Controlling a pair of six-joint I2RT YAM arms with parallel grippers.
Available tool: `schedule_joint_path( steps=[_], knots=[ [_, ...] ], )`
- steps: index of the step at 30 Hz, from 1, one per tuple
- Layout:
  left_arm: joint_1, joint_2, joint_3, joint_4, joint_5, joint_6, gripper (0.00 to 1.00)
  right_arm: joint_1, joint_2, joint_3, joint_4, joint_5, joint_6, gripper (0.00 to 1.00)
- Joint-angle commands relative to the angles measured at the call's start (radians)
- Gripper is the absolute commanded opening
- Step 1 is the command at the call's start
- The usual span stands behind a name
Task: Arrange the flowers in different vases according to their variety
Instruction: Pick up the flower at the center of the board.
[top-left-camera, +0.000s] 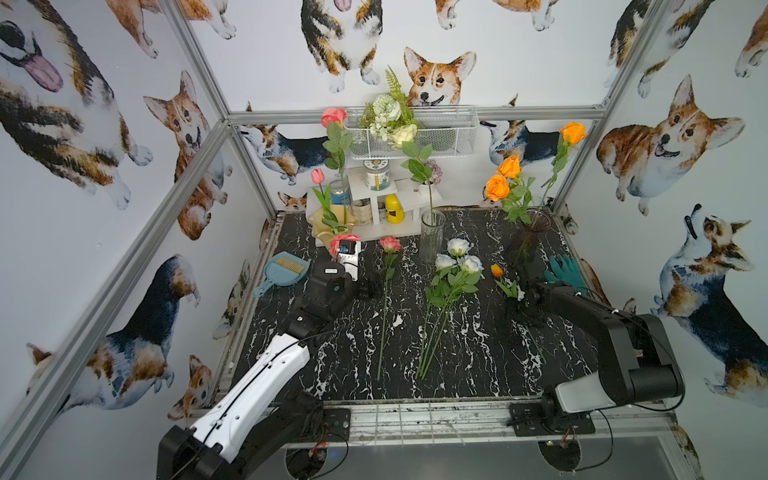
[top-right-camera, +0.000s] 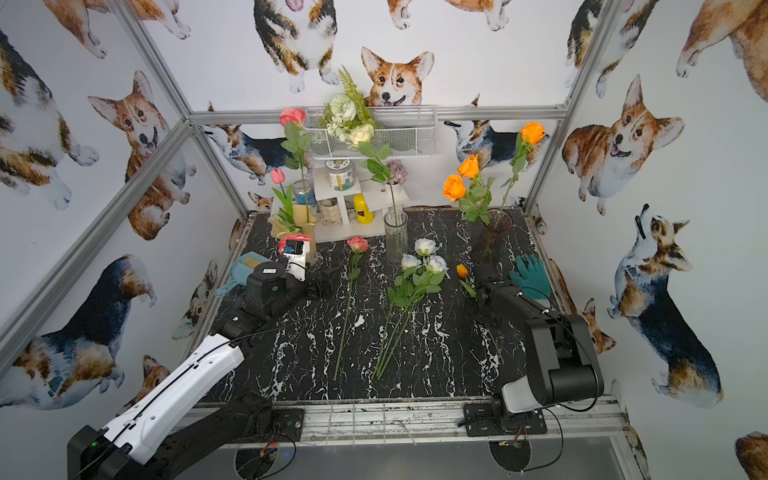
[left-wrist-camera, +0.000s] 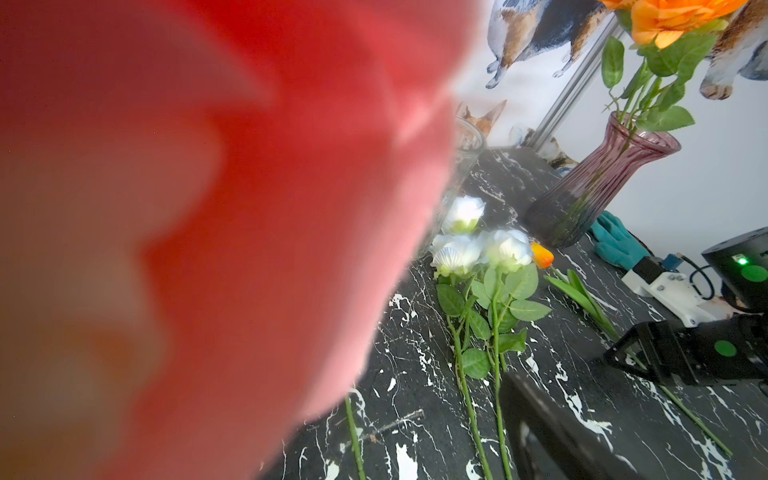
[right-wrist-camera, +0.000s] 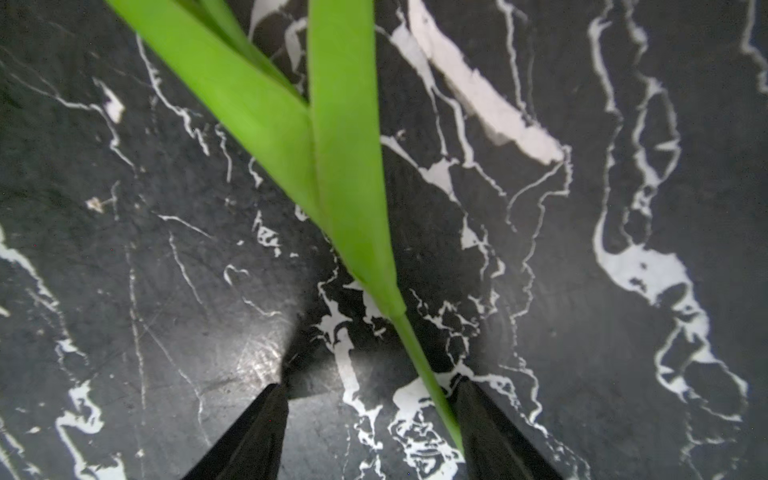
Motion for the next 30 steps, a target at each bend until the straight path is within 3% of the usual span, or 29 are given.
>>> schedule_joint_path(
  steps=[1, 11, 19, 30],
  knots=[
    [0.001, 0.004, 0.007, 0.001, 0.014, -0.002, 1.00, 0.001, 0.008, -0.001, -0.002, -0.012, 0.004, 0.64],
    [0.001, 0.002, 0.006, -0.006, 0.014, -0.003, 1.00, 0.039, 0.116, 0.016, -0.014, -0.024, 0.002, 0.36],
    [0.000, 0.013, 0.008, -0.013, 0.012, -0.005, 1.00, 0.079, 0.165, -0.001, 0.022, -0.029, -0.002, 0.00],
    [0.000, 0.041, 0.005, -0.021, -0.003, -0.011, 1.00, 0.087, 0.018, -0.003, 0.070, 0.007, 0.000, 0.00]
  ],
)
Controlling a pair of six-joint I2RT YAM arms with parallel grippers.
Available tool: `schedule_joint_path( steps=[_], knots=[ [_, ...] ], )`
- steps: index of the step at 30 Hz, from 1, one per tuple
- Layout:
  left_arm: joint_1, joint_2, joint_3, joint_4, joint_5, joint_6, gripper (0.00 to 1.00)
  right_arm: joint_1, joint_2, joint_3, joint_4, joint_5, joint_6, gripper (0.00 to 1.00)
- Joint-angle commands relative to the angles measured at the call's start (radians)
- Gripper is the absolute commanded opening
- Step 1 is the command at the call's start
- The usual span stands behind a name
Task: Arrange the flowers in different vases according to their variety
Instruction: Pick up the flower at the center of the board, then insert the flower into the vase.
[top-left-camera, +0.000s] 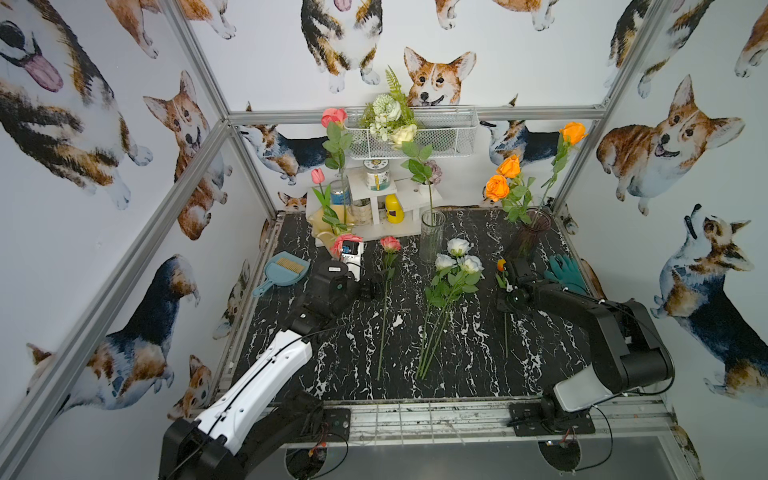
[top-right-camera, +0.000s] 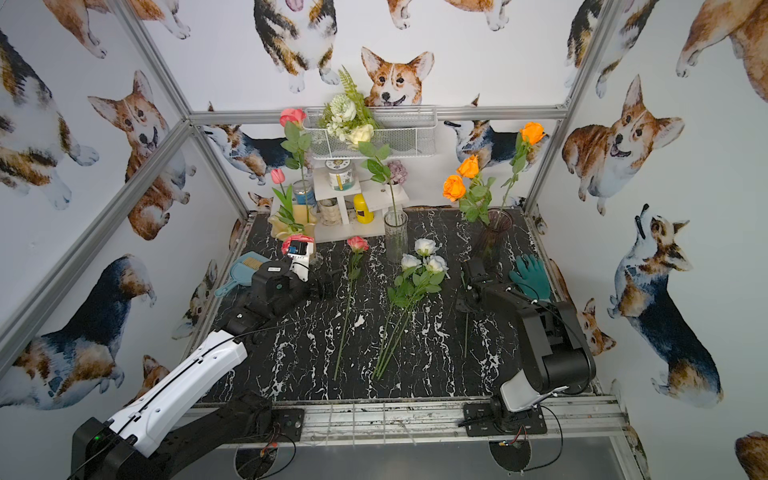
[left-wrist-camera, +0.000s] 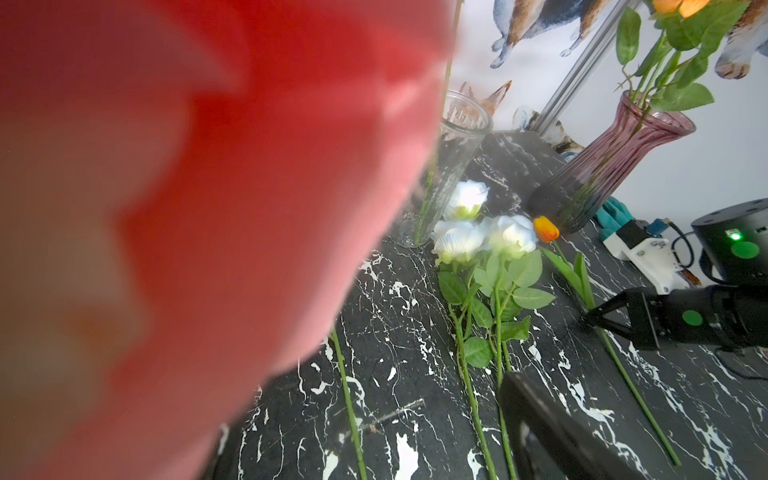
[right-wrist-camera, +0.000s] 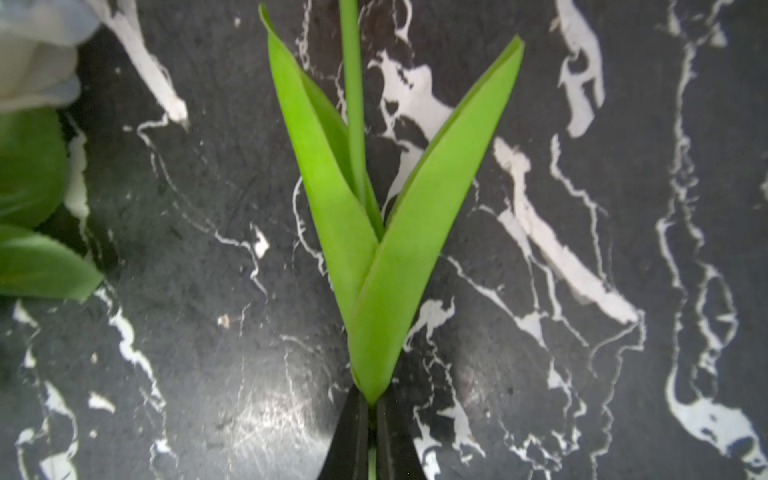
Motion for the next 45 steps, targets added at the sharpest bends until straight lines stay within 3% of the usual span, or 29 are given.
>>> schedule_joint_path(
  steps=[1, 9, 17, 29, 45],
  knots=[
    [0.001, 0.009, 0.005, -0.015, -0.011, -0.013, 1.00, 0.005, -0.055, -0.010, -0.098, -0.027, 0.001, 0.00],
    [0.000, 0.032, 0.002, -0.018, -0.022, -0.020, 1.00, 0.013, -0.262, -0.025, -0.096, -0.032, 0.025, 0.00],
    [0.000, 0.062, 0.007, -0.025, -0.012, -0.036, 1.00, 0.088, -0.479, -0.036, -0.081, -0.024, 0.039, 0.00],
    [-0.002, 0.068, -0.007, -0.017, 0.024, -0.052, 1.00, 0.138, -0.635, 0.099, -0.074, 0.077, -0.025, 0.00],
    [-0.066, 0.005, -0.076, -0.023, -0.060, -0.078, 1.00, 0.138, -0.738, 0.237, 0.084, 0.271, -0.177, 0.00]
  ],
)
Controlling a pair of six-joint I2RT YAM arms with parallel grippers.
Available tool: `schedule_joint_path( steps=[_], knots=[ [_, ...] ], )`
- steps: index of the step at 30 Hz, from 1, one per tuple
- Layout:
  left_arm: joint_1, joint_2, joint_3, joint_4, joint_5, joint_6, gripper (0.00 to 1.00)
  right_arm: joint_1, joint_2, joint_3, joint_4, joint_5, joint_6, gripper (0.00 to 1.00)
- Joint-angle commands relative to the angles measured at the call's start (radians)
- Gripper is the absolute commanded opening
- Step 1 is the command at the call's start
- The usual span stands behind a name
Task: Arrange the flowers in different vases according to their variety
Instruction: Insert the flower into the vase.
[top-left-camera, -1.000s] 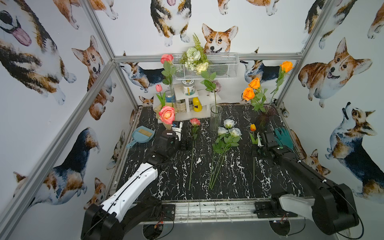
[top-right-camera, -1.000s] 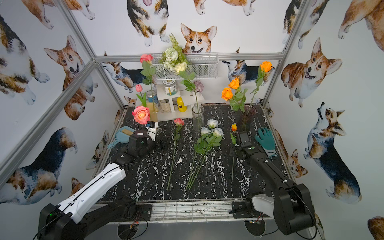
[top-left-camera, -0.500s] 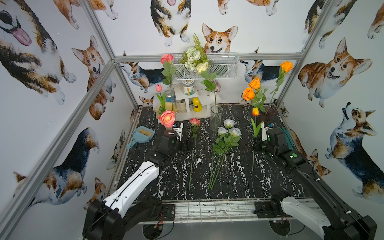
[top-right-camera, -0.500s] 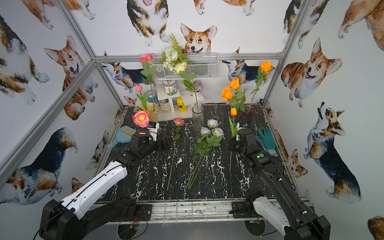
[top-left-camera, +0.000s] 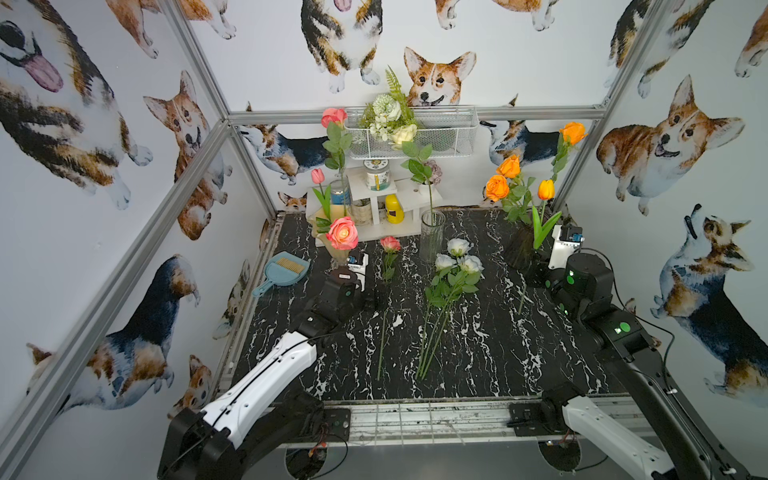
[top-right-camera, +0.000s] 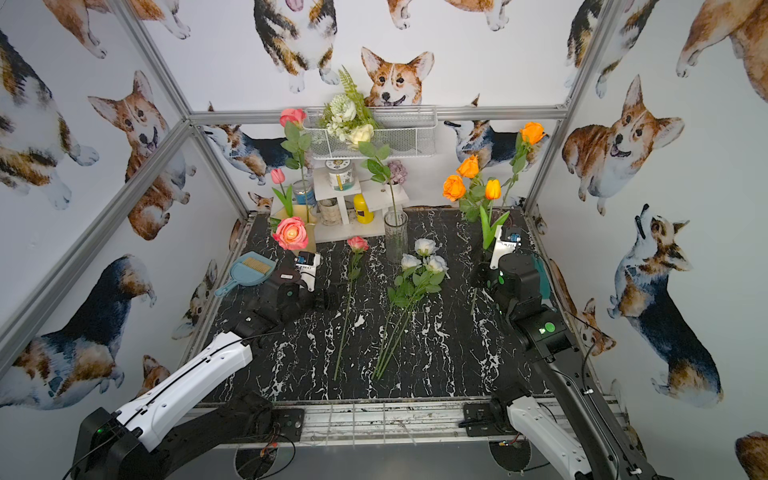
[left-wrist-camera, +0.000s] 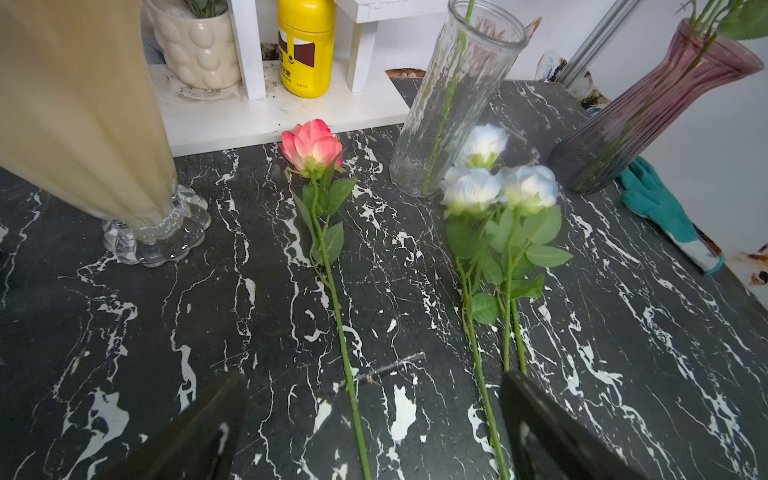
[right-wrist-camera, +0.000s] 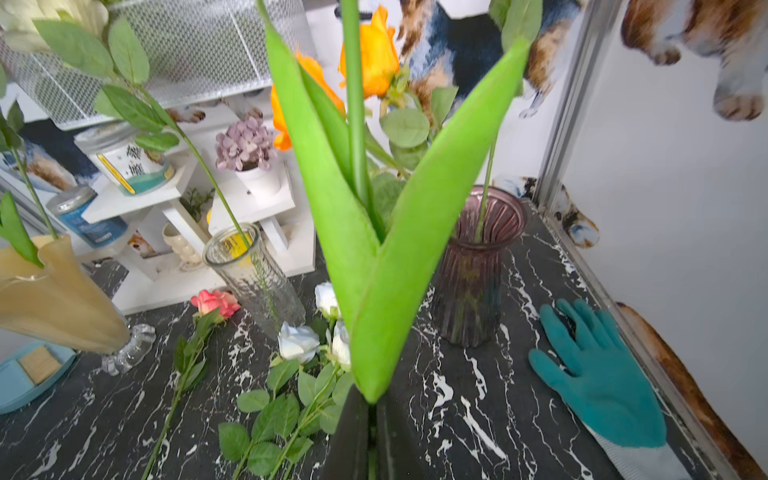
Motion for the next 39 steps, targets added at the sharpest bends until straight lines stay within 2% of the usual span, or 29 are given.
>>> schedule_joint_path(
  steps=[1, 10, 15, 25, 39],
  knots=[
    [-0.014, -0.009, -0.013, 0.013, -0.027, -0.023, 1.00, -0.002, 0.006, 0.028, 0.112, 0.084, -0.067, 0.00],
    [-0.054, -0.012, -0.039, 0.011, -0.056, -0.043, 1.00, -0.004, 0.065, 0.084, 0.306, 0.204, -0.201, 0.00],
    [-0.068, 0.005, -0.038, 0.011, -0.057, -0.047, 1.00, -0.042, 0.125, 0.119, 0.411, 0.242, -0.280, 0.00],
    [-0.077, 0.021, -0.039, 0.018, -0.067, -0.044, 1.00, -0.284, 0.250, 0.131, 0.654, 0.124, -0.254, 0.00],
    [-0.076, 0.025, -0.048, 0.022, -0.087, -0.041, 1.00, -0.327, 0.544, 0.169, 0.945, 0.075, -0.257, 0.00]
  ],
)
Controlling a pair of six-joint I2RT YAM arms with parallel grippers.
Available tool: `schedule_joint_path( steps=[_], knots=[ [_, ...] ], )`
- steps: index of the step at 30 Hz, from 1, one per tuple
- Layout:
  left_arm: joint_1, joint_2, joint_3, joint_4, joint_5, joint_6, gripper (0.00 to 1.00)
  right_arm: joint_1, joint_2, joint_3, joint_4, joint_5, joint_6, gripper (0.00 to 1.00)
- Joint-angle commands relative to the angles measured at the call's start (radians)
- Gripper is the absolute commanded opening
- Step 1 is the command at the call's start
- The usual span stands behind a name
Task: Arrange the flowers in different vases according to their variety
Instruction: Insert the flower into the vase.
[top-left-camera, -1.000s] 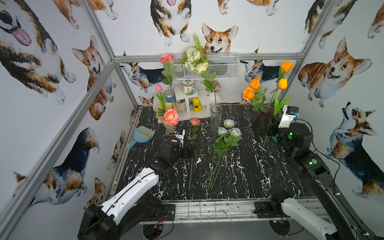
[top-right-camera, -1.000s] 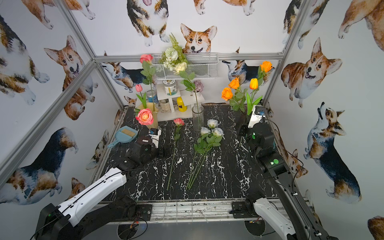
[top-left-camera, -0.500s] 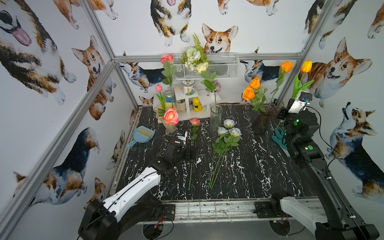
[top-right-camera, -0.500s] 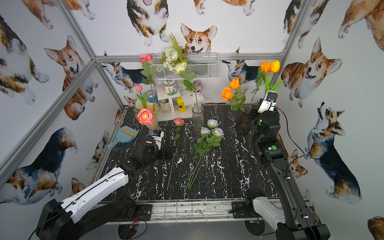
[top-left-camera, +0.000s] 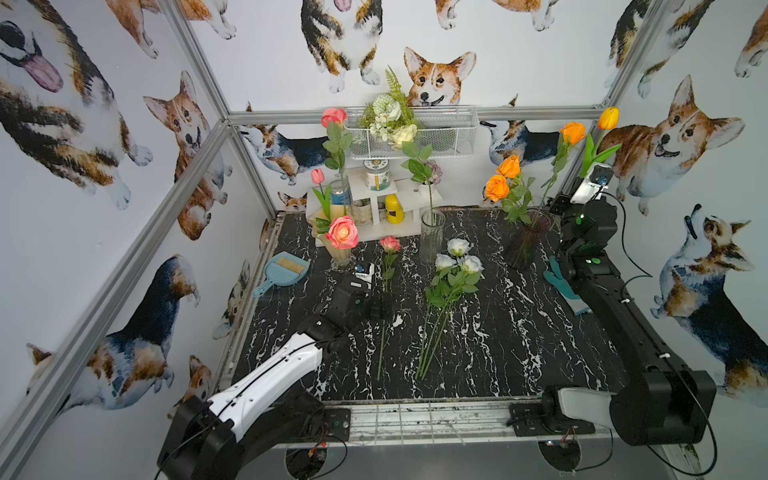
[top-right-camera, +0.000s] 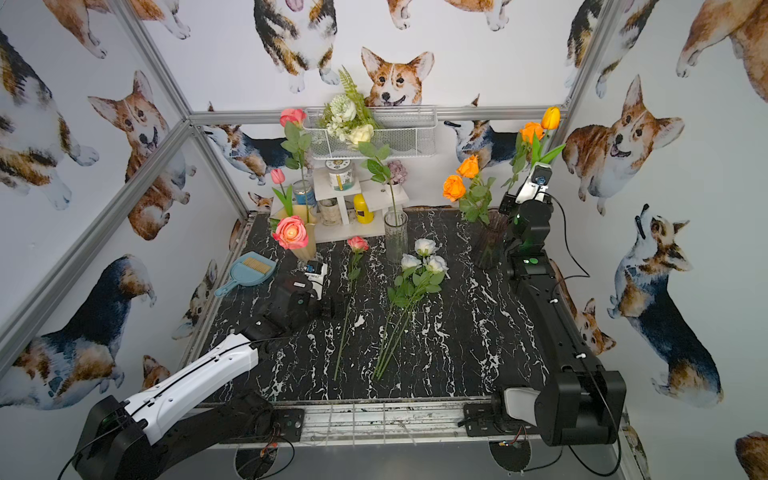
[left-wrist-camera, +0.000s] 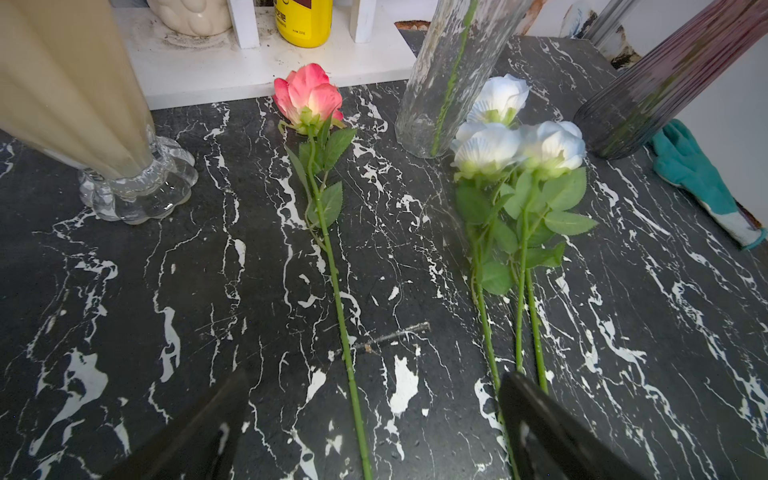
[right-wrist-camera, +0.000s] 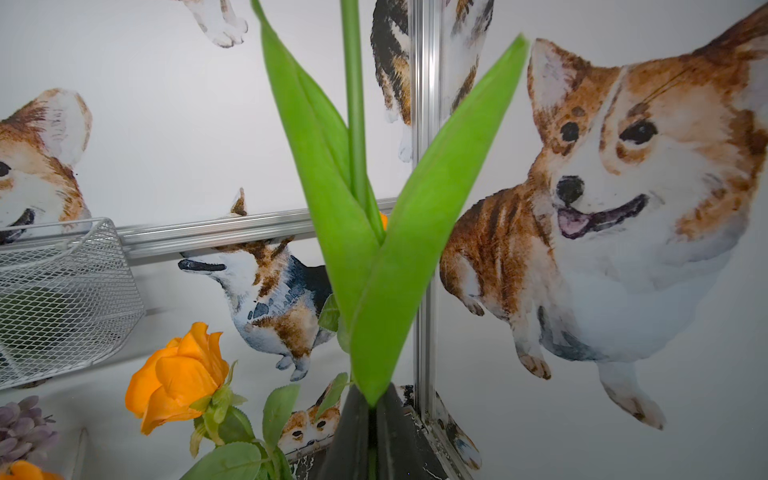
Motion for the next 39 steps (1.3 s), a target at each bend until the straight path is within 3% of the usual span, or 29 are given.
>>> schedule_joint_path(
  steps=[1, 11, 22, 23, 25, 26, 28, 32, 39],
  knots=[
    [0.000, -0.002, -0.003, 0.021, -0.011, 0.004, 1.00, -0.004, 0.053, 0.017, 0.148, -0.014, 0.004, 0.00],
    [0.000, 0.015, -0.002, 0.029, -0.016, 0.007, 1.00, -0.015, 0.187, 0.018, 0.237, -0.033, -0.001, 0.00],
    [-0.001, 0.034, -0.001, 0.038, -0.011, 0.006, 1.00, -0.015, 0.201, -0.047, 0.235, -0.051, 0.003, 0.00],
    [0.000, 0.035, -0.001, 0.039, -0.013, 0.006, 1.00, -0.015, 0.198, -0.050, 0.231, -0.055, 0.006, 0.04],
    [0.000, 0.034, 0.000, 0.037, -0.013, 0.005, 1.00, -0.015, 0.191, -0.057, 0.220, -0.061, 0.011, 0.39],
    [0.001, 0.034, -0.001, 0.036, -0.013, 0.005, 1.00, -0.014, 0.188, -0.058, 0.214, -0.062, 0.012, 0.52],
    [0.001, 0.032, 0.000, 0.033, -0.014, 0.004, 1.00, -0.015, 0.183, -0.057, 0.197, -0.065, 0.015, 0.67],
    [0.000, 0.028, -0.002, 0.031, -0.015, 0.002, 1.00, -0.015, 0.170, -0.059, 0.173, -0.067, 0.022, 0.74],
    [-0.001, 0.024, -0.002, 0.026, -0.014, -0.001, 1.00, -0.015, 0.142, -0.070, 0.142, -0.070, 0.030, 0.77]
  ],
)
